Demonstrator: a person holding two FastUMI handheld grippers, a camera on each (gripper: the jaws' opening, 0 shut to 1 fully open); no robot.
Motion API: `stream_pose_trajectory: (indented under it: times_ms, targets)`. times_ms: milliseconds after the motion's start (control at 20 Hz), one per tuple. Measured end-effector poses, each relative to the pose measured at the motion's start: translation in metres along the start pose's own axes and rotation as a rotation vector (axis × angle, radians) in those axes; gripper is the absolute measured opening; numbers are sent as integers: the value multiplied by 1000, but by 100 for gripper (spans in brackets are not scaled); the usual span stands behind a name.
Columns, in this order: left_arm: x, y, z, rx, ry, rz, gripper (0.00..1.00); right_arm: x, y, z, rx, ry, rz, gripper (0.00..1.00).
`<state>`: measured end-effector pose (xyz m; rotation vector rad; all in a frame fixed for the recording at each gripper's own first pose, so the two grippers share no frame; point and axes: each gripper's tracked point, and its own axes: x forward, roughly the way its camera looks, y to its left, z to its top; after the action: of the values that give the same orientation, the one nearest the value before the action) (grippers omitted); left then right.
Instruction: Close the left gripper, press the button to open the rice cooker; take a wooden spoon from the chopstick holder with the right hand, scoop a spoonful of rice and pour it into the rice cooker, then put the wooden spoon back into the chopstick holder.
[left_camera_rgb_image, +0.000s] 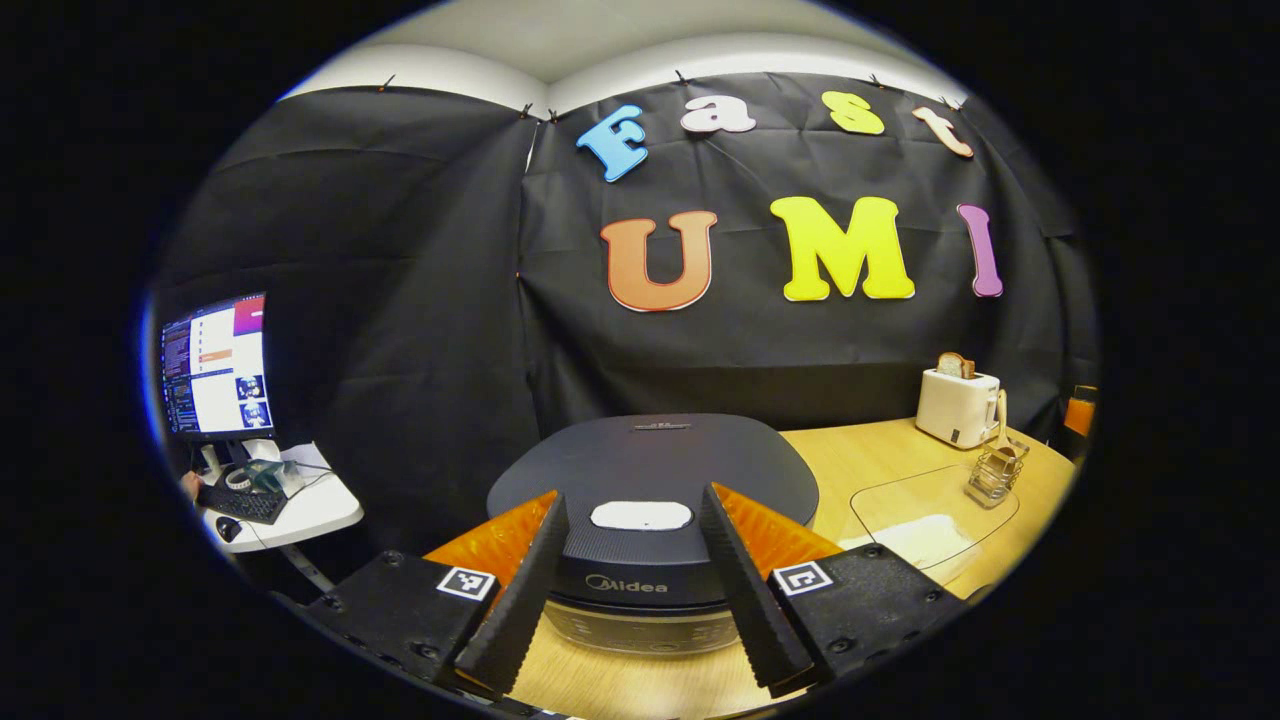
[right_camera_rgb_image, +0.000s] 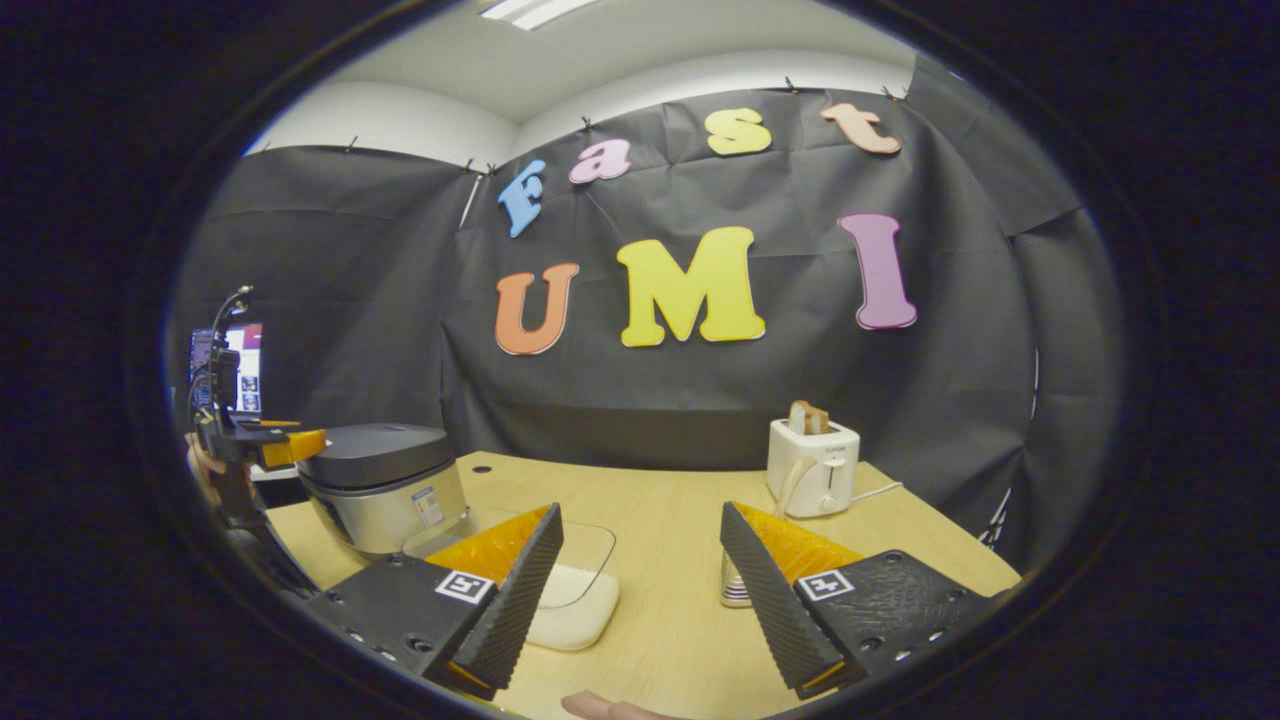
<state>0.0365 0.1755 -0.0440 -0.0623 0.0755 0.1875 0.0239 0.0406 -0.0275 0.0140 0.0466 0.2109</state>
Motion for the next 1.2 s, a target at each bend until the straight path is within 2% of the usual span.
stream_pose_trajectory:
  times_ms: [100,150,250,350,400,600,750,850,1200]
  targets:
    - [1,-1,1,5,-17,-2,86,-2,2,1,0,1,10,94]
    - [-2,1,2,1,-28,0,85,-3,2,3,-1,-5,11,91]
    - [-3,1,2,1,-31,9,83,-6,0,7,-7,-15,3,94]
    - [-6,1,4,3,-33,23,82,-7,-3,9,-9,-20,-2,91]
    - [-7,1,5,10,-27,28,81,-8,-4,10,-10,-26,-6,94]
    - [-15,-1,4,-32,-6,68,78,-14,-6,14,-32,-40,-28,94]
    - [-24,-15,7,-46,-2,65,78,-22,-9,22,-29,-60,-55,94]
    - [-31,-30,11,-57,-9,44,78,-26,-12,23,-36,-60,-80,94]
    - [-67,-103,25,-53,-37,-60,78,-33,-9,26,-54,-69,-80,94]
